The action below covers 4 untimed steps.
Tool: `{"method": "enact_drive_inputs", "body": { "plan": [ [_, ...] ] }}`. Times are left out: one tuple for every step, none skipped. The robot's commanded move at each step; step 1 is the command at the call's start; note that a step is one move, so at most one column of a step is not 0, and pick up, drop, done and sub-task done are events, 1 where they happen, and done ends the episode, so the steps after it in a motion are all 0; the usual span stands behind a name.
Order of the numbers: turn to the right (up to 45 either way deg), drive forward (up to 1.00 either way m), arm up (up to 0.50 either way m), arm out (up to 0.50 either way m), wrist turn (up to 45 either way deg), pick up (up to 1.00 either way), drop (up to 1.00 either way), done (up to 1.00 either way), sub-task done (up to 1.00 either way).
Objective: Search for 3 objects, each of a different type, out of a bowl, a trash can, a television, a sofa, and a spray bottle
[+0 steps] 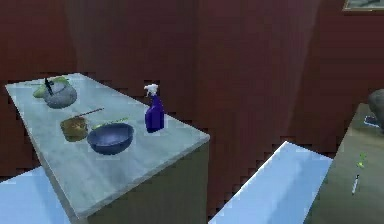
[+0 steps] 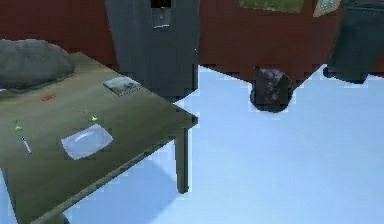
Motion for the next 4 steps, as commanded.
{"method": "enact_drive_inputs", "body": {
  "plan": [
    [-9.0, 0.0, 0.0, 0.0, 0.0, 0.0, 0.0, 0.0, 0.0],
    [0.0, 0.0, 0.0, 0.0, 0.0, 0.0, 0.0, 0.0, 1.0],
    [45.0, 0.0, 0.0, 0.0, 0.0, 0.0, 0.0, 0.0, 0.0],
    [45.0, 0.0, 0.0, 0.0, 0.0, 0.0, 0.0, 0.0, 0.0]
  ]
}}
